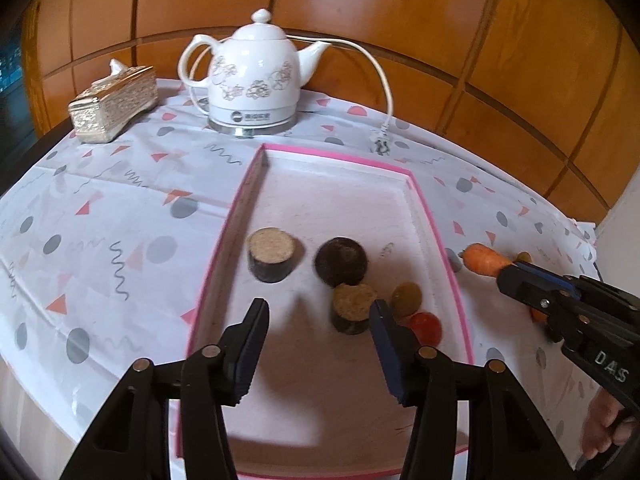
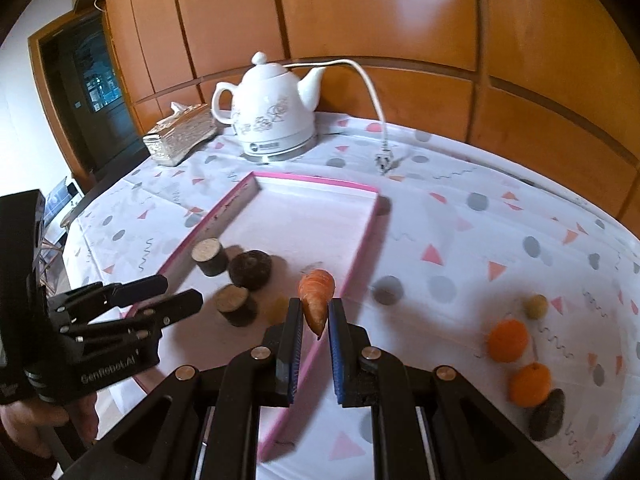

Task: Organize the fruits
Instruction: 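Release the dark round item in the tray with the left gripper while the right lowers the carrot there, then withdraw both open grippers from the tray back over the loose produce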

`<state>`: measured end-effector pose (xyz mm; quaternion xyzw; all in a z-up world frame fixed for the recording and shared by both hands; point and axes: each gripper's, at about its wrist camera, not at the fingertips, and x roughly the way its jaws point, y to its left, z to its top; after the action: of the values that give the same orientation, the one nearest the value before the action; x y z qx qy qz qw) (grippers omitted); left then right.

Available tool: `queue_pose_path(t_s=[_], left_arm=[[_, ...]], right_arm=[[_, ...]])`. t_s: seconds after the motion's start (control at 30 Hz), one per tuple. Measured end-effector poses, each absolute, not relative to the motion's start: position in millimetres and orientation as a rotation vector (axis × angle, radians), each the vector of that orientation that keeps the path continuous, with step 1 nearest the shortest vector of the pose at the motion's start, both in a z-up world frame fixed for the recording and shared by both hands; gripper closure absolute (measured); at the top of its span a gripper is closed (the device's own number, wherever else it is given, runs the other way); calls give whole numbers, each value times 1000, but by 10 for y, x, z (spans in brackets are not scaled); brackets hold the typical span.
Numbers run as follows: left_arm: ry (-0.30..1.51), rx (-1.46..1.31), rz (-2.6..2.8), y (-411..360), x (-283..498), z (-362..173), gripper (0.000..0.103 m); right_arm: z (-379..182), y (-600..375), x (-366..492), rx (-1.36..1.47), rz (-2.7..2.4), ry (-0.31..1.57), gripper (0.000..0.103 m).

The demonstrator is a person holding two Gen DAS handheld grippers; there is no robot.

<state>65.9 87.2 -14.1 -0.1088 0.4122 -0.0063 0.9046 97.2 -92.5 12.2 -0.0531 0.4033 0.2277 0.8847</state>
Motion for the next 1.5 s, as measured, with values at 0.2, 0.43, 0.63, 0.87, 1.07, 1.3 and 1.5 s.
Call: queue_pose_path(t_s=[0.2,0.43,0.63,0.87,1.07,1.3,1.5], left_arm=[[849,-227,30,983,612,-161,45],[833,-200,63,995,572,-147,45],[824,-187,50,916,556,-112,42],[823,-161,51,819,551,-82,36],[826,-138,39,714,551,-66,35],[820,-127,-25,533,551,-19,28],[804,-108,-122,295,567,61,28]], right_arm=[[3,-707,1100,-94,474,873,90],[-105,-668,1125,-81,436,897,71],[11,-798,885,-96,406,845,71],[76,-1061,705,-87,334,819,70],[42,-1418,606,-46,248,824,70],[-44,-2009,522,37,101,843,69],[-85,-2537,420,99,-34,848,69]])
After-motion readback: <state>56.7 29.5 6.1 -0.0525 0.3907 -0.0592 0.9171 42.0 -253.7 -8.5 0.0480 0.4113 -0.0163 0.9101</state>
